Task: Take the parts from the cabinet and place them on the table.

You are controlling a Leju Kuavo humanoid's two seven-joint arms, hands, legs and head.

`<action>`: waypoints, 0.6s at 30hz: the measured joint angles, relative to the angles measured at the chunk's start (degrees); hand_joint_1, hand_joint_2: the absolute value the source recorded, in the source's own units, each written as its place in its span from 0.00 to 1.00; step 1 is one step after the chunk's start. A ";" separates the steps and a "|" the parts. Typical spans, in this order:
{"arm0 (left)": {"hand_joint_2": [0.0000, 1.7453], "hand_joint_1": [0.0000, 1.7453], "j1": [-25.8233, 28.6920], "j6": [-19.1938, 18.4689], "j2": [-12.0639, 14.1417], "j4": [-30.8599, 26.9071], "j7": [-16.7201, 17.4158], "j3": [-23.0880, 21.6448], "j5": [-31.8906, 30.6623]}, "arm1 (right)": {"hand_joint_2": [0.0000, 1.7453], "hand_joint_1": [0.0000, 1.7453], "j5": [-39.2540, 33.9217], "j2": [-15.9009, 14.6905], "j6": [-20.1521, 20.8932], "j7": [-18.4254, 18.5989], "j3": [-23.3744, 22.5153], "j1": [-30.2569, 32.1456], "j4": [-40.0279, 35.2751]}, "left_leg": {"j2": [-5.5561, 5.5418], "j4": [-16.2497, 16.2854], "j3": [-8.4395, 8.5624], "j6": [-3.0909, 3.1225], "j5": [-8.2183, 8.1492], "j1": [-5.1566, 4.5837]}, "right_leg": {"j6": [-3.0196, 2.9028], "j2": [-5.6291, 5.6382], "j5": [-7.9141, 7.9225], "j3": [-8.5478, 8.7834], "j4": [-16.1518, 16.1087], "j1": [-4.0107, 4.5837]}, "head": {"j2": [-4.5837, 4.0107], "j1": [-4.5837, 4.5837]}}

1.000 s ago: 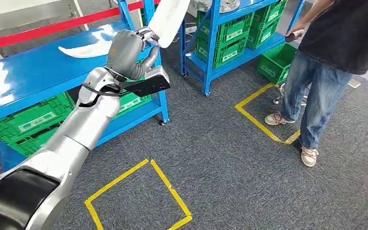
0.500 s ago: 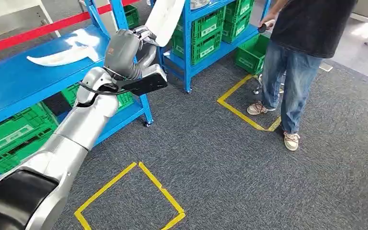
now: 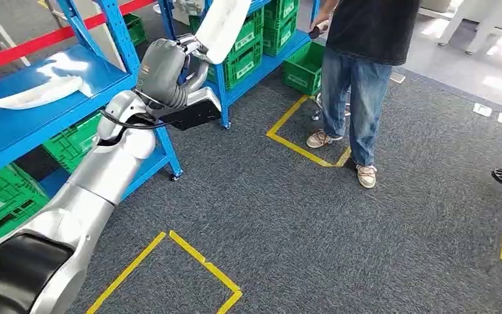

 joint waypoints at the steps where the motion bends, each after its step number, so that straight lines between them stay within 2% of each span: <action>1: 1.00 1.00 -0.23 -0.13 -0.13 -0.02 0.00 0.00 0.11 | 0.00 0.00 0.04 0.02 0.00 0.00 0.00 0.00 0.00 | 0.57 -0.25 0.07 0.41 0.17 -0.10 | 0.12 -3.08 -1.01 -0.58 1.28 0.44 | 0.00 0.26; 2: 1.00 1.00 -0.54 -0.20 -0.13 -0.02 0.04 0.00 0.17 | 0.00 0.00 0.09 0.02 0.02 -0.02 0.02 -0.15 0.00 | 1.24 -0.25 -0.01 0.69 0.25 -0.20 | 0.38 -4.73 -3.24 -2.27 4.77 0.54 | 0.00 0.64; 4: 1.00 1.00 -0.59 -0.46 -0.02 0.02 0.09 0.00 0.20 | 0.00 0.00 0.11 0.02 0.04 -0.02 0.02 -0.23 0.00 | 2.63 -0.15 -0.13 0.88 0.17 -0.46 | 0.66 -5.41 -7.59 -6.57 14.50 0.52 | 0.00 0.68; 5: 1.00 1.00 -0.53 -0.50 -0.02 0.13 0.09 0.00 0.20 | 0.00 0.00 0.15 0.02 0.04 0.00 0.02 -0.18 0.00 | 3.23 -0.08 -0.20 0.92 0.14 -0.54 | 0.72 -5.44 -8.54 -8.00 17.83 0.52 | 0.00 0.76; 6: 1.00 1.00 -0.49 -0.52 -0.04 0.18 0.07 0.00 0.20 | 0.00 0.00 0.15 0.02 0.04 0.00 0.02 -0.12 0.00 | 3.87 0.02 -0.25 0.92 0.14 -0.62 | 0.71 -5.45 -8.09 -8.04 18.16 0.53 | 0.00 0.81; 7: 1.00 1.00 -0.50 -0.52 -0.04 0.15 0.07 0.00 0.20 | 0.00 0.00 0.15 0.00 0.04 0.00 0.02 -0.12 0.00 | 4.48 0.13 -0.28 0.91 0.10 -0.67 | 0.61 -5.55 -6.59 -6.56 15.63 0.54 | 0.00 0.81; 8: 1.00 1.00 -0.56 -0.52 -0.04 0.13 0.09 0.00 0.20 | 0.00 0.00 0.15 -0.04 0.04 0.00 0.02 -0.14 0.00 | 5.06 0.25 -0.27 0.86 0.01 -0.70 | 0.42 -5.89 -4.41 -3.65 10.72 0.58 | 0.00 0.81; 9: 1.00 1.00 -0.66 -0.52 -0.06 0.09 0.09 0.00 0.20 | 0.00 0.00 0.15 -0.09 0.04 0.00 0.02 -0.15 0.00 | 5.58 0.45 -0.26 0.70 -0.17 -0.71 | 0.17 -6.89 -2.28 -0.18 4.72 0.72 | 0.00 0.85; 10: 1.00 1.00 -0.76 -0.52 -0.09 -0.02 0.09 0.00 0.20 | 0.00 0.00 0.17 -0.09 0.04 -0.02 0.02 -0.19 0.00 | 5.98 0.70 -0.28 0.45 -0.36 -0.83 | -0.32 -9.19 -2.19 1.98 0.36 1.03 | 0.00 0.90; 11: 1.00 1.00 -0.84 -0.52 0.02 0.00 0.11 0.00 0.20 | 0.00 0.00 0.17 -0.09 0.07 -0.02 0.02 -0.23 0.00 | 6.31 0.77 -0.43 0.13 -0.56 -1.32 | -0.69 -9.29 -2.02 1.99 0.35 1.29 | 0.00 0.86; 12: 1.00 1.00 -0.84 -0.52 0.00 0.00 0.07 0.00 0.20 | 0.00 0.00 0.17 -0.09 0.11 -0.02 0.02 -0.21 0.00 | 6.52 0.65 -0.28 -0.15 -0.57 -1.26 | -1.00 -8.50 -2.02 1.86 0.40 1.35 | 0.00 0.72; 14: 1.00 1.00 -0.84 -0.52 -0.17 0.00 0.02 0.00 0.20 | 0.00 0.00 0.17 -0.09 0.09 0.00 0.02 -0.13 0.00 | 7.29 0.24 0.03 -0.57 -0.56 -1.25 | -1.41 -7.71 -2.00 1.67 0.37 1.42 | 0.00 0.70; 15: 1.00 1.00 -0.89 -0.52 -0.24 -0.04 0.00 0.00 0.20 | 0.00 0.00 0.17 -0.09 0.09 -0.02 0.02 -0.12 0.00 | 7.68 0.26 0.14 -0.88 -0.71 -1.44 | -1.85 -7.34 -1.70 1.79 -0.07 1.02 | 0.00 0.63; 16: 1.00 1.00 -0.93 -0.52 -0.11 -0.07 0.07 0.00 0.20 | 0.00 0.00 0.17 -0.09 0.09 -0.02 0.02 -0.14 0.00 | 5.85 1.27 -0.43 -1.29 -1.56 -1.10 | -2.24 -7.02 -1.40 2.00 -0.41 0.73 | 0.00 0.66; 17: 1.00 1.00 -1.00 -0.52 0.00 -0.04 0.04 0.00 0.20 | 0.00 0.00 0.17 -0.09 0.09 -0.02 0.04 -0.21 0.00 | 4.09 3.96 -1.56 -1.48 -3.46 -0.99 | -2.60 -6.68 -1.25 1.96 -0.43 0.65 | 0.00 0.41; 18: 1.00 1.00 -0.99 -0.52 0.26 0.00 0.09 0.00 0.20 | 0.00 0.00 0.24 -0.11 0.11 -0.02 0.04 -0.29 0.00 | 3.31 7.82 -3.16 -1.68 -5.61 -0.88 | -2.67 -6.28 -1.25 1.93 -0.43 0.64 | 0.00 0.26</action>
